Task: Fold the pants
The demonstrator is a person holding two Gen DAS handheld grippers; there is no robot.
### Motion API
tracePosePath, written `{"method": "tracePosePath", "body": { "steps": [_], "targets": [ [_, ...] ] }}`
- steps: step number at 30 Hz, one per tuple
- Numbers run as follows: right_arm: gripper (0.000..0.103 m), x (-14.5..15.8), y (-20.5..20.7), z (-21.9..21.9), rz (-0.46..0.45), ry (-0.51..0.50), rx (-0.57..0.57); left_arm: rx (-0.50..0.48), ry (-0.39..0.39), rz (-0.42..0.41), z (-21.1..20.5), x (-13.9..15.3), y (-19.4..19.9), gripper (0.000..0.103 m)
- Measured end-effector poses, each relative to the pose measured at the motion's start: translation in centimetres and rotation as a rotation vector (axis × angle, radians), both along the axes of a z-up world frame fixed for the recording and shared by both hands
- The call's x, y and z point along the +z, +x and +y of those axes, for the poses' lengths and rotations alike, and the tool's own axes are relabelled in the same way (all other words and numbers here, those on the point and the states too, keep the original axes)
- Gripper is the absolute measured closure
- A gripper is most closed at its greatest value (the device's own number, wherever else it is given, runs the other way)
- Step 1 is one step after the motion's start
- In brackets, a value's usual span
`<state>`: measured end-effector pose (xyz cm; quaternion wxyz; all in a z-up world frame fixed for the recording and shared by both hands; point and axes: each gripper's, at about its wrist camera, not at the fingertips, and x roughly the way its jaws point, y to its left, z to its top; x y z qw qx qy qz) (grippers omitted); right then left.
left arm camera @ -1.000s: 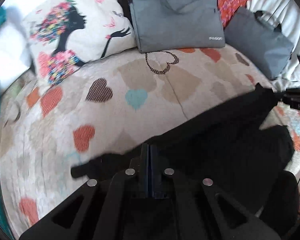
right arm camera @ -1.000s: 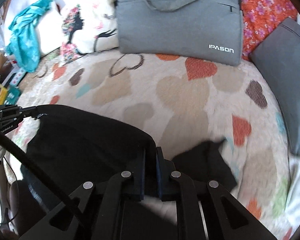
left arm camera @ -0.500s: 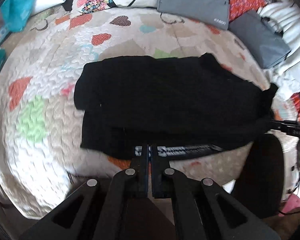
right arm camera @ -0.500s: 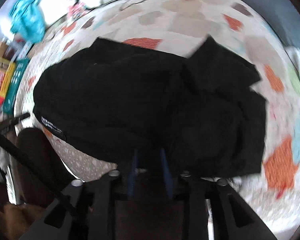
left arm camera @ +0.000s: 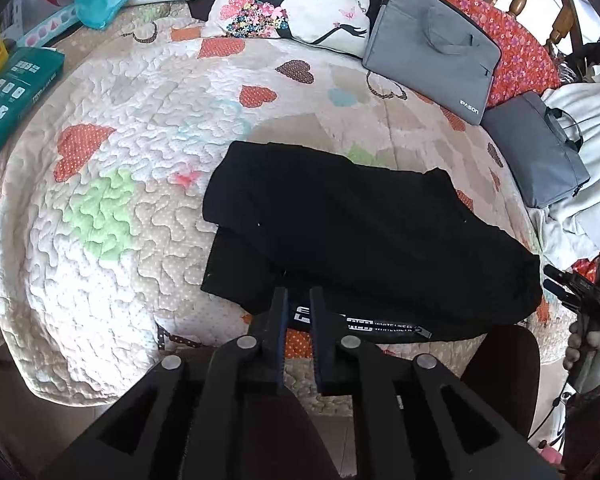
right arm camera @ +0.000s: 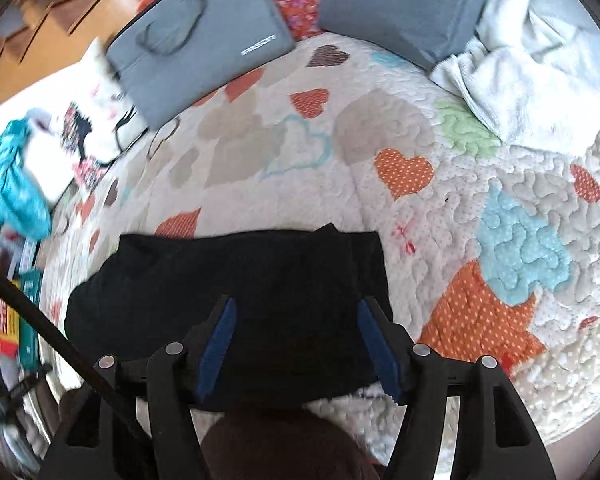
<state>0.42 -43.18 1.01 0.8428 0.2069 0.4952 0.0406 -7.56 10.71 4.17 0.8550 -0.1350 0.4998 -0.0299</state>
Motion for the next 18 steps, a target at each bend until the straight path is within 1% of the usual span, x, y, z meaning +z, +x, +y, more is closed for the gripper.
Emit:
{"method": "tracePosePath", "body": {
  "steps": [2,3,4,5,6,9,11,12,13,16,18],
  "targets": [
    [0.034,-1.1,0.8,0.5,0.025,-0.054,-0.012,0.006,-0.001,0.006,-0.2,-0.2,0.1,0.086],
    [0.034,-1.5,1.1,0.9,0.039,-0.076,-0.011,0.014,-0.004,0.009,-0.2,-0.3,0.2,0.085],
    [0.045,-2.3,1.5,1.4,0.075,-0.109,0.011,0.024,-0.007,0.012,-0.2,-0.3,0.4,0.085],
    [0.062,-2.9,1.7,1.7,0.098,-0.139,0.036,0.037,-0.011,0.014,-0.1,-0.4,0.5,0.085],
    [0.073,-3.1,1.8,2.0,0.112,-0.168,0.048,0.056,-0.02,0.017,0.1,-0.5,0.7,0.085],
    [0.074,-3.0,1.4,1.4,0.106,-0.2,0.029,0.123,-0.075,0.024,1.8,-0.7,1.6,0.085],
    [0.074,-2.8,1.7,1.4,0.109,-0.242,0.01,0.178,-0.122,0.032,3.3,-1.2,2.6,0.085],
    [0.072,-2.8,1.8,1.4,0.111,-0.243,0.013,0.194,-0.135,0.035,3.8,-1.5,3.0,0.085],
    [0.07,-2.8,1.7,1.4,0.11,-0.236,0.013,0.211,-0.142,0.041,4.4,-1.8,3.6,0.085],
    [0.065,-2.2,1.3,1.0,0.097,-0.211,0.004,0.244,-0.114,0.055,5.7,-2.9,5.9,0.085],
    [0.062,-1.8,0.8,0.9,0.093,-0.199,-0.009,0.237,-0.135,0.069,6.3,-3.7,7.5,0.084]
  ]
}}
